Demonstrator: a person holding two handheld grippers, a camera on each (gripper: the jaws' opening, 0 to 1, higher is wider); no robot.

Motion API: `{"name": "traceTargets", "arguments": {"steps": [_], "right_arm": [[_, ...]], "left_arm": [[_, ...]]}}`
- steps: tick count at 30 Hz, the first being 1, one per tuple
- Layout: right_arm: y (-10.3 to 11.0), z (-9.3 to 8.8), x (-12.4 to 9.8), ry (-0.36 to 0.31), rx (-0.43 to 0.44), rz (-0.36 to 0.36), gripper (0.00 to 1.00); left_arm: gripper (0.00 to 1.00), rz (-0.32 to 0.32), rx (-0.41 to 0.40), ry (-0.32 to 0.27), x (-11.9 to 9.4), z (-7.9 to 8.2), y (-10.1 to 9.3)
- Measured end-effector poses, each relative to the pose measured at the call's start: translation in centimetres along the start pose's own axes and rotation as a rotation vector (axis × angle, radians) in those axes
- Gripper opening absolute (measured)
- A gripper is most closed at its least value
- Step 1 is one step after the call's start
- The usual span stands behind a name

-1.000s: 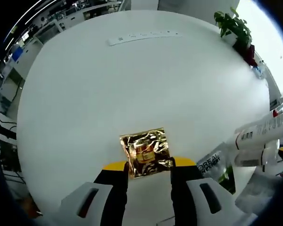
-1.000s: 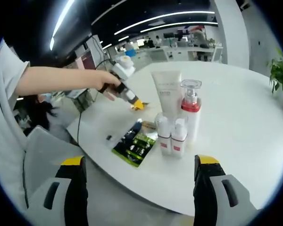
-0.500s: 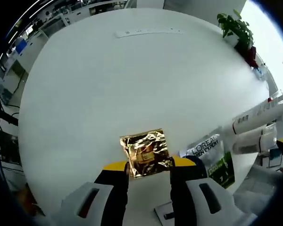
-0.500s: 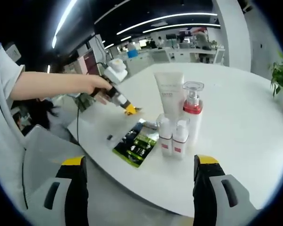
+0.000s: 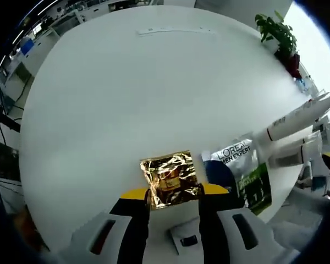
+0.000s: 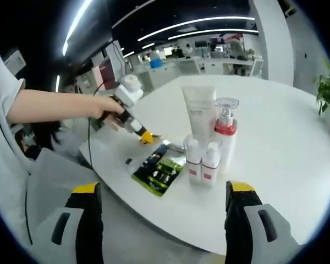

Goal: Arrange the skincare products in the storage area until every visible bottle or jar stands upright without overlapping.

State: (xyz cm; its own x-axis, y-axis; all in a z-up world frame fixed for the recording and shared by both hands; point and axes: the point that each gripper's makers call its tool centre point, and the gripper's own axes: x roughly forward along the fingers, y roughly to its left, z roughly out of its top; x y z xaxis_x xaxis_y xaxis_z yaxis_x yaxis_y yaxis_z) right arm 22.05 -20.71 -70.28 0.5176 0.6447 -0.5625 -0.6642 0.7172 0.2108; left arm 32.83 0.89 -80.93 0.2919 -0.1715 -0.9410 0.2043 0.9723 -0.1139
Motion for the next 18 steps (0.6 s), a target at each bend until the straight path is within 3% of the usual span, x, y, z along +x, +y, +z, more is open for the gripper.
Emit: {"name": "traceTargets", "arguments": {"steps": [5, 18], "right_arm": [[0.0, 0.0, 0.0, -0.002, -0.003, 0.002, 0.92], [0.1, 0.1, -0.1, -0.003, -0.005, 0.002, 0.92]], "left_arm": [[0.38, -0.004, -0.029, -0.001, 0.1, -0.9, -0.7], [0.40, 0.023, -0.099, -0.020, 0.5, -1.4, -1.0]]}}
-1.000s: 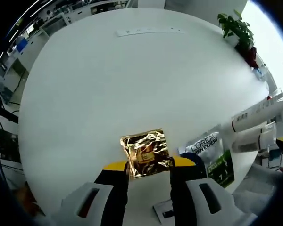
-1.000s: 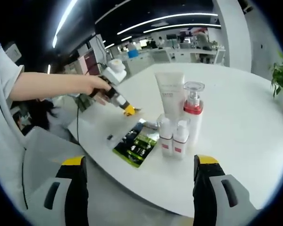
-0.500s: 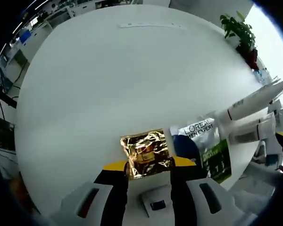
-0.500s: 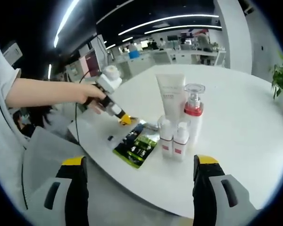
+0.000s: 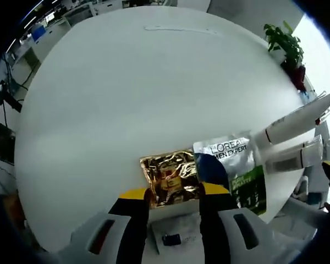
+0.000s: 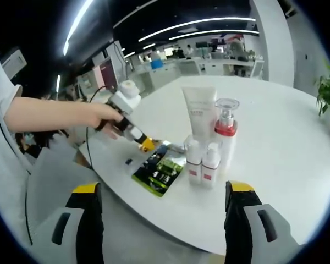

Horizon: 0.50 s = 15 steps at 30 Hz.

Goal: Arrange the skincare products in the storage area until every visible bottle or jar stands upright without overlapping.

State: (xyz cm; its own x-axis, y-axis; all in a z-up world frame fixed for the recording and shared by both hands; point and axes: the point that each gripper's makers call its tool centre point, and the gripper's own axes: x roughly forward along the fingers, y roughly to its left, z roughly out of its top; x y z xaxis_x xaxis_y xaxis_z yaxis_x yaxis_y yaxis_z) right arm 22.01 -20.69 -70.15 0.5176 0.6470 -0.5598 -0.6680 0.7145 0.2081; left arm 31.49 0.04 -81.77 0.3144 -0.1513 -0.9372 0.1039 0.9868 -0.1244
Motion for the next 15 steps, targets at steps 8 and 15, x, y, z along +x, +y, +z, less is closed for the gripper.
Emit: {"name": "traceTargets", "arguments": {"steps": [8, 15], "right_arm": [[0.02, 0.01, -0.02, 0.000, 0.002, 0.000, 0.92], [0.00, -0.07, 0.00, 0.003, 0.000, 0.002, 0.92]], "left_arm": [[0.41, 0.012, 0.002, -0.006, 0.05, -0.11, 0.21], [0.42, 0.004, -0.014, -0.005, -0.02, -0.20, 0.09]]}}
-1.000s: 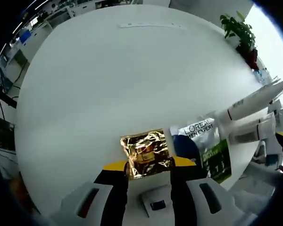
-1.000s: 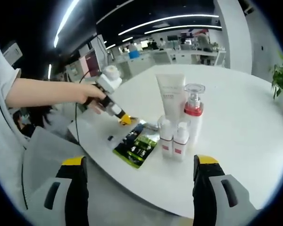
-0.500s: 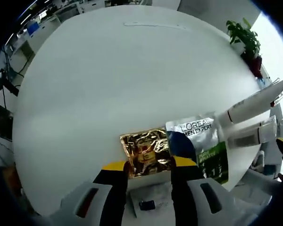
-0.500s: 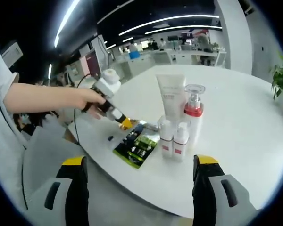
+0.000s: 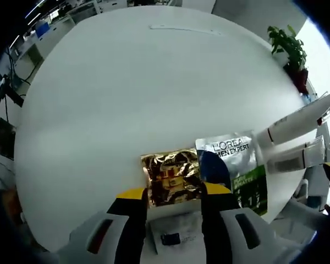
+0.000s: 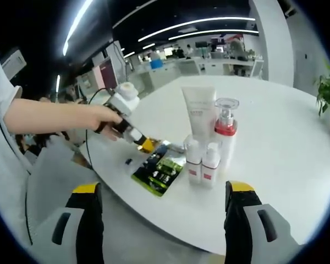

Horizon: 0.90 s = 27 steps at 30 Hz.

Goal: Arrange the skincare products in the storage area until every visible bottle or jar stands upright without overlapping.

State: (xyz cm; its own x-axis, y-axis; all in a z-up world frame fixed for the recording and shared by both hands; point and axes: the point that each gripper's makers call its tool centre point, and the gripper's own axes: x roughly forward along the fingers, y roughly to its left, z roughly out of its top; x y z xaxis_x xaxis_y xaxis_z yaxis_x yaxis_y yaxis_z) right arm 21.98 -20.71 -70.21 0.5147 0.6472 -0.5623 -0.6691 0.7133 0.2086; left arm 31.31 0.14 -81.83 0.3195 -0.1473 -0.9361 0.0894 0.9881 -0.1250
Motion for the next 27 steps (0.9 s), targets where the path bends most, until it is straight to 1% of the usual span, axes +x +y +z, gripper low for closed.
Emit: {"name": "traceTargets", "arguments": {"steps": [5, 15, 21, 24, 27], "right_arm": [[0.0, 0.0, 0.0, -0.001, 0.002, 0.001, 0.92], [0.0, -0.1, 0.0, 0.000, 0.001, 0.002, 0.92], [0.1, -0.1, 0.0, 0.000, 0.000, 0.001, 0.92], [0.0, -0.1, 0.0, -0.001, -0.001, 0.000, 0.92], [0.0, 0.0, 0.0, -0.004, -0.003, -0.004, 0.92]], "left_arm": [[0.44, 0.006, -0.004, -0.002, 0.0, 0.0, 0.1], [0.45, 0.005, 0.001, -0.005, 0.0, 0.1, 0.3], [0.46, -0.005, 0.002, -0.020, -0.4, 0.4, 0.0], [0.46, -0.015, 0.014, -0.040, -0.7, 0.7, -0.3], [0.50, -0.032, 0.026, -0.061, -1.0, 1.0, -0.7]]}}
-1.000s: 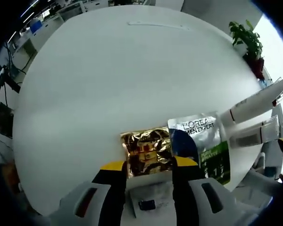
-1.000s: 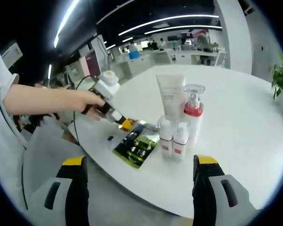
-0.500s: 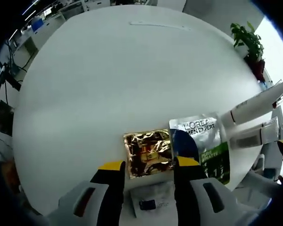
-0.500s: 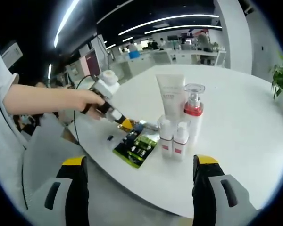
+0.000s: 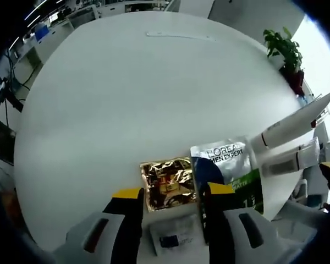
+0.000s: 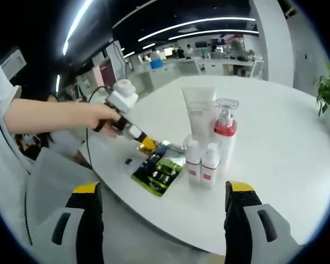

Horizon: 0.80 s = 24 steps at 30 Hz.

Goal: Arrange the skincare products in the storage area until every visible bottle or jar stands upright without overlapping.

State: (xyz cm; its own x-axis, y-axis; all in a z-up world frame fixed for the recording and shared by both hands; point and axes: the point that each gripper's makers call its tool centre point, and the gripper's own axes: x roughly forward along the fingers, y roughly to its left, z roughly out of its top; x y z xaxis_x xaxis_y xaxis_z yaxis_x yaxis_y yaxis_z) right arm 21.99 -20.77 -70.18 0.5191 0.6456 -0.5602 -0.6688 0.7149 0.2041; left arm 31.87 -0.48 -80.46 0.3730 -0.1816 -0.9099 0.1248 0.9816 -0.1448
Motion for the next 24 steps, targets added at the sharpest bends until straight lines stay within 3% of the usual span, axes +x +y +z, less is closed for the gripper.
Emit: {"name": "traceTargets", "arguments": {"steps": [7, 24], "right_arm": [[-0.2, 0.2, -0.1, -0.010, -0.002, -0.010, 0.92], [-0.4, 0.2, 0.0, -0.013, -0.024, -0.021, 0.92]], "left_arm": [[0.62, -0.007, 0.027, -0.033, -1.0, 0.0, 0.0], [0.77, -0.051, 0.023, -0.114, -2.7, 0.2, 0.9]]}}
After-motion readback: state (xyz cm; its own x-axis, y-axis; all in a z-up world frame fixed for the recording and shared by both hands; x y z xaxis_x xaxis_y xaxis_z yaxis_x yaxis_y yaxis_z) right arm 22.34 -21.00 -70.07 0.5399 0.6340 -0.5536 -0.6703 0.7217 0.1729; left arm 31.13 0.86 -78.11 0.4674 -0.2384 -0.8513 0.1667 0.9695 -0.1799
